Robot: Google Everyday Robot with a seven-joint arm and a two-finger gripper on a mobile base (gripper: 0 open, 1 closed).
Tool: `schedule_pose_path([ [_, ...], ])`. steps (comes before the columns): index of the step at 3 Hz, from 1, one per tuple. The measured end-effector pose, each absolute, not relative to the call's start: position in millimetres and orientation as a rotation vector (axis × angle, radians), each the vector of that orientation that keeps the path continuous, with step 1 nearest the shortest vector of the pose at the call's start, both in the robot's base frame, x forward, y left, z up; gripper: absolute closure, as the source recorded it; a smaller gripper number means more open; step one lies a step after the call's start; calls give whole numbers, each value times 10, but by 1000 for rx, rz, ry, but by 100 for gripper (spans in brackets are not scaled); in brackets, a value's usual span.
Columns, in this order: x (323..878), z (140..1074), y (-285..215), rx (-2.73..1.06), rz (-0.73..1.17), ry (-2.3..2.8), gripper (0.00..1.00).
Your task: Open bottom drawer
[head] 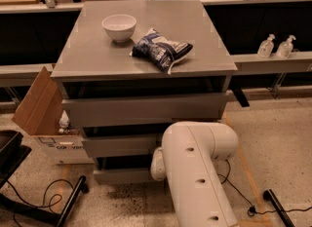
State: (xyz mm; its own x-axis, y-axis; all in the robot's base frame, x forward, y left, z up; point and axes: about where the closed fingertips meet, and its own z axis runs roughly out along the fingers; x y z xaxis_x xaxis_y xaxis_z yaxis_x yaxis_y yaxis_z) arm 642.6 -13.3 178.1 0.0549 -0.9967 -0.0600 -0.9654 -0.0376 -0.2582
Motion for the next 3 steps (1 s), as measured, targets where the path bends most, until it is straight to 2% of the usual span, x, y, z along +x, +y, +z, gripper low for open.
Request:
schedule_pose_path([
  [1,6426,1789,-133,-2101,-199,2004,100],
  [2,6426,1801,-133,-2101,-199,2004,82],
  [3,6415,1794,-134,-2103,-198,2005,51],
])
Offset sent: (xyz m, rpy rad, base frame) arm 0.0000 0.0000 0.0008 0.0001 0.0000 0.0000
